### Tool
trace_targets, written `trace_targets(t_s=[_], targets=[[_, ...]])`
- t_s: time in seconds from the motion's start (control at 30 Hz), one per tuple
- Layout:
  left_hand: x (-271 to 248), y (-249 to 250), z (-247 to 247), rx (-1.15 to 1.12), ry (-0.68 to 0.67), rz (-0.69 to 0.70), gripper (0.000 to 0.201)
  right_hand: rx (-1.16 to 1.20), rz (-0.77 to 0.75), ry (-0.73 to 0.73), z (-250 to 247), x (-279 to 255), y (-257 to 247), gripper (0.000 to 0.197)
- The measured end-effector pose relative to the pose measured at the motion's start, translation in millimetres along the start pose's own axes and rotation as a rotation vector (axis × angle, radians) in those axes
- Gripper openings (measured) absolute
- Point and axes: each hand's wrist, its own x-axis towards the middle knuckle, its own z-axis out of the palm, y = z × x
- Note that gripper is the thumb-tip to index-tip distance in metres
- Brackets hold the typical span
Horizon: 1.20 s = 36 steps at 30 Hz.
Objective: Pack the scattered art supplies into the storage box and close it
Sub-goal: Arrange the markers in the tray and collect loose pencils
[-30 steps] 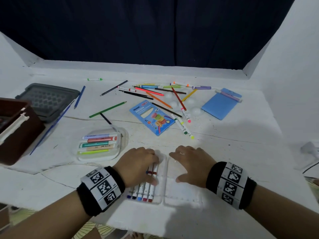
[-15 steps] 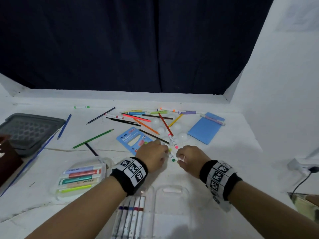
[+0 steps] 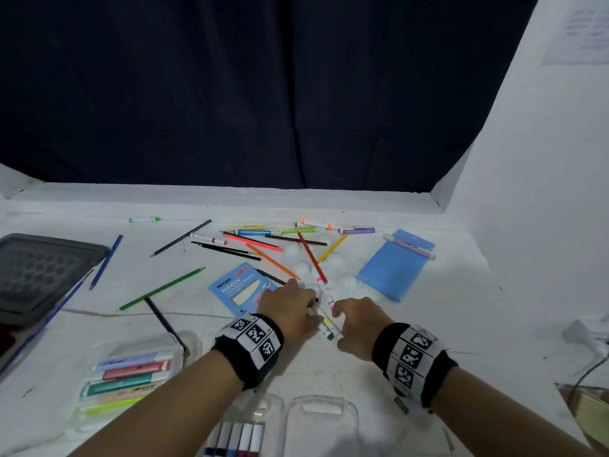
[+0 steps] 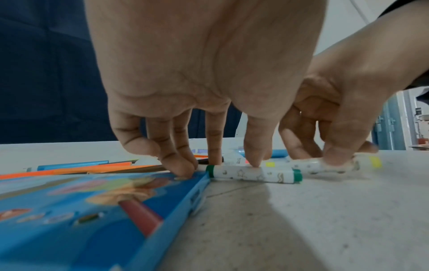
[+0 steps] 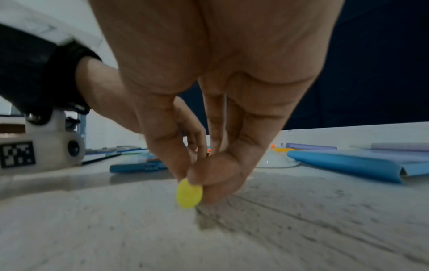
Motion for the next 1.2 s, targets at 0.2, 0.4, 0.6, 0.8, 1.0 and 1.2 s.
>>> trace_targets(t_s=[0.2, 0.4, 0.6, 0.8, 1.0, 1.2], targets=[[-7, 12, -3, -0.006, -0.087, 0.063, 0.040, 0.198, 0.056, -0.137, -18, -39, 13, 0.053], [-22, 27, 1, 0.035, -0.107, 0.154, 0.036, 0.423, 0.008, -0.030, -29, -83, 21, 0.074], [-33, 33, 5, -0.183, -0.041, 0.106, 0.021, 0.536, -0.042, 0.112, -15, -115, 13, 0.061], [-65, 23, -19, -0.505, 0.132, 0.088, 0.056, 0.667, -0.092, 0.248, 2, -128, -2, 0.040], [-137, -2, -24, -0.726, 0.217, 0.072, 0.035, 0.731, -0.129, 0.110, 23, -138, -22, 0.040], [-194, -16, 9, -0.750, 0.053, 0.025, 0.033, 0.706, -0.140, -0.051, 57, -142, -38, 0.041]])
